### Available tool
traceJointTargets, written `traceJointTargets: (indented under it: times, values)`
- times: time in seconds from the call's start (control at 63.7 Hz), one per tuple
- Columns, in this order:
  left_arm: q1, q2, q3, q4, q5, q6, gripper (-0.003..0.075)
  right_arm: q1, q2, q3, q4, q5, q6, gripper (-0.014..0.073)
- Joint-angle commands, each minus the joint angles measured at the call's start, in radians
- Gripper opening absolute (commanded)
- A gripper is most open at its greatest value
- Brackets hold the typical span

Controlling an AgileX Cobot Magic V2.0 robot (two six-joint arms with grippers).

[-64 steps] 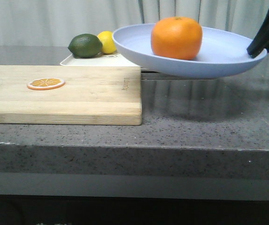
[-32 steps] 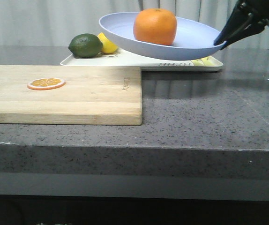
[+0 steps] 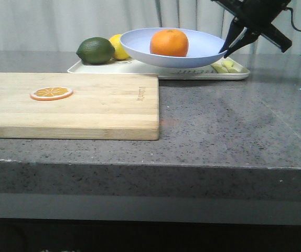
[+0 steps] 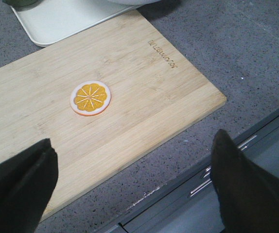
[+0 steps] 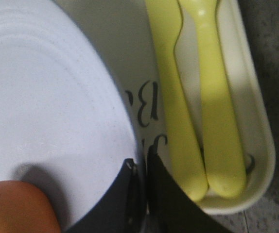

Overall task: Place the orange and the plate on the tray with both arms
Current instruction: 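Lift the plate with the right gripper and lower it onto the white tray, then open the right gripper and withdraw it from the plate rim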

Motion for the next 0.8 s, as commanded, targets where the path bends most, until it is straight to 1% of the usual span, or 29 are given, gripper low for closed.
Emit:
traceJointTargets:
  times: [0.0, 0.094, 0.189, 0.424, 0.786]
  values:
    - [0.002, -0.003, -0.024, -0.010, -0.076, -0.015, 0.0621, 0.005, -0.008, -0.130, 0.035, -0.008, 0.053, -0.0065]
    - [0.002, 0.002, -0.024, -0.010, -0.078, -0.017, 0.0621, 0.005, 0.045, -0.205, 0.035, 0.019, 0.070, -0.0065]
    - [0.002, 0.009, -0.024, -0.010, -0.078, -0.017, 0.0621, 0.005, 0.073, -0.235, 0.035, 0.031, 0.070, -0.0065]
    - [0.002, 0.016, -0.024, -0.010, -0.078, -0.017, 0.0621, 0.005, 0.081, -0.238, 0.036, -0.008, 0.070, -0.0065]
    - [0.002, 0.016, -0.024, -0.010, -0.079, -0.017, 0.0621, 0.005, 0.081, -0.238, 0.036, -0.007, 0.070, -0.0056]
